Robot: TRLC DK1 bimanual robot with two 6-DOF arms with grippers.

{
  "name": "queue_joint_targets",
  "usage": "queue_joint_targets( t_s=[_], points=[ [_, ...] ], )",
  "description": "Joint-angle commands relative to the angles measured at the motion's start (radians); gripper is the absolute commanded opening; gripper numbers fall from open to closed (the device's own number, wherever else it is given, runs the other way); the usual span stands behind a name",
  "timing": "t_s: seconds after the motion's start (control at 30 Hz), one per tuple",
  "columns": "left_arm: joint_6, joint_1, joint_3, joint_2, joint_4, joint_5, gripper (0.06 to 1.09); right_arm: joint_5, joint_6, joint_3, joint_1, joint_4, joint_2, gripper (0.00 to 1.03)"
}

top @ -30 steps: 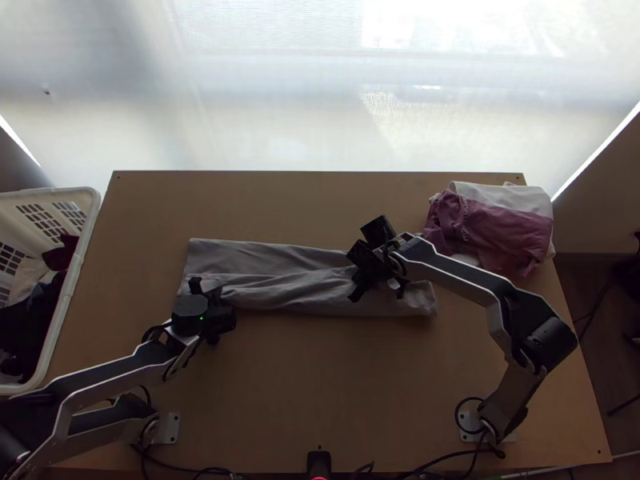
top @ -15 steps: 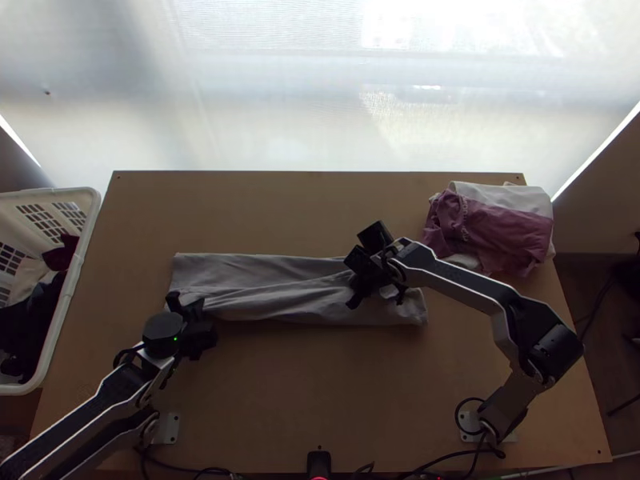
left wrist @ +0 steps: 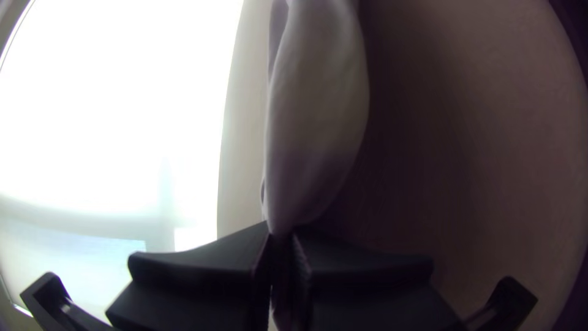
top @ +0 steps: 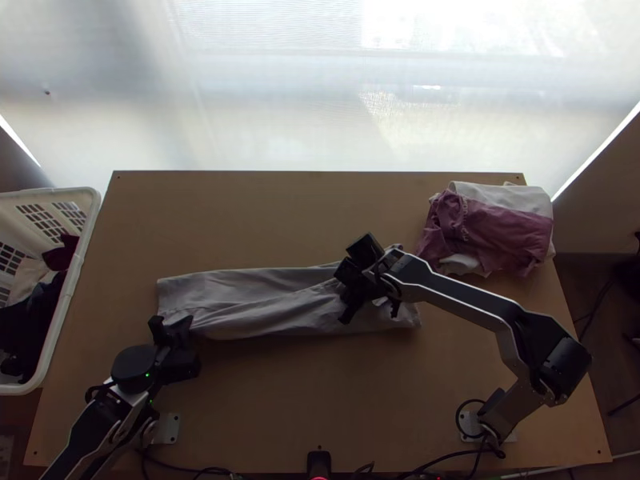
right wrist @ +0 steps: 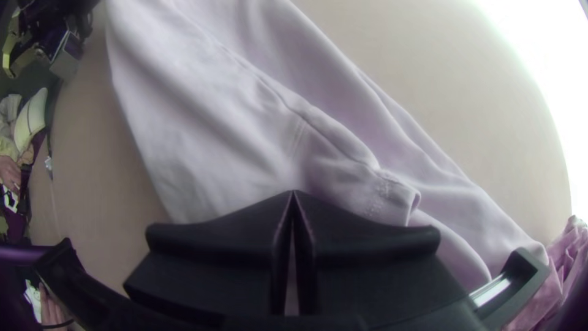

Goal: Fold the t-shirt

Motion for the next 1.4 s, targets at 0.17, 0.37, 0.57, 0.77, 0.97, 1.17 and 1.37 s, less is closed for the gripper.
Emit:
queue_joint_targets(
  t_s=[0.17,0.37,0.57,0.77,0.97,1.17,1.37],
  points=[
    [-0.224,-0.022,0.167,0.258,0.045,0.022,0.1,-0.009,-0.002,-0.011,0.019,-0.027,-0.047,0.03],
    [-0.387,-0.062,0.38,0.54,0.063,0.042,0.1,-0.024,0.006,0.003,0.019,-0.034,-0.085,0.03],
    [-0.469,-0.18,0.489,0.704,0.053,0.04,0.1,-0.03,0.006,0.009,0.012,-0.059,-0.126,0.03],
    [-0.44,-0.266,0.507,0.761,0.071,0.039,0.1,-0.03,0.008,-0.008,-0.008,-0.08,-0.183,0.03],
    [-0.331,-0.321,0.522,0.802,0.125,0.033,0.1,-0.03,0.018,-0.022,-0.054,-0.097,-0.251,0.03],
    [-0.262,-0.361,0.579,0.88,0.174,0.034,0.1,-0.035,0.031,-0.051,-0.146,-0.109,-0.321,0.03],
    [-0.209,-0.421,0.639,1.003,0.247,0.042,0.1,-0.038,0.034,-0.109,-0.215,-0.122,-0.389,0.03]
  ],
)
